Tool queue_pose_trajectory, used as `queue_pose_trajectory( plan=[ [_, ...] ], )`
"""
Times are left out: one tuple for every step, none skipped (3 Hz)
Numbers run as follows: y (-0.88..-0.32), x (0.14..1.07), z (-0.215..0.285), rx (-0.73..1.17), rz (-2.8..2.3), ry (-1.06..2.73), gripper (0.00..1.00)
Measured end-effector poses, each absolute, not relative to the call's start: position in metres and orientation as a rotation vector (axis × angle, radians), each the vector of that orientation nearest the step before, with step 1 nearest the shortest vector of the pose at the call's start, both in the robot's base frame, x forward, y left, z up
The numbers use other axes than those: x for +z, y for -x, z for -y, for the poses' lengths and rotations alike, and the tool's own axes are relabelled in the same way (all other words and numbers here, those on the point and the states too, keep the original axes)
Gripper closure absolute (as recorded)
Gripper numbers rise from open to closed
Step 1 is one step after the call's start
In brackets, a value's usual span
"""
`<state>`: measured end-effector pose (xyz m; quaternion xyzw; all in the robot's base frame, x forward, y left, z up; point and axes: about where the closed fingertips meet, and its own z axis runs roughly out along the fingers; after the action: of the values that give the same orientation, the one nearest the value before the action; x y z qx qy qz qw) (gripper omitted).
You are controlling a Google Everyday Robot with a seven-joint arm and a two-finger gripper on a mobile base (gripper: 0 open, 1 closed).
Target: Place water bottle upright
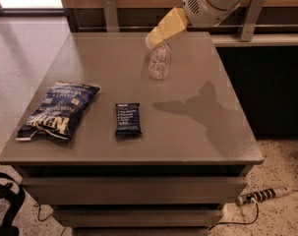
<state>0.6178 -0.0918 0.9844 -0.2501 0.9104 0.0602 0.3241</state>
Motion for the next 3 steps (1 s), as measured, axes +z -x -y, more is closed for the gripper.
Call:
queue_pose_trajectory(
  plan=[
    [-0.643,0.97,0.086,0.187,-2.427,0.63,0.0],
    [-0.671,0.95,0.084,0.193,-2.496,0.564,0.0],
    [-0.695,0.932,0.084,0.218,-2.539,0.513,0.0]
  ],
)
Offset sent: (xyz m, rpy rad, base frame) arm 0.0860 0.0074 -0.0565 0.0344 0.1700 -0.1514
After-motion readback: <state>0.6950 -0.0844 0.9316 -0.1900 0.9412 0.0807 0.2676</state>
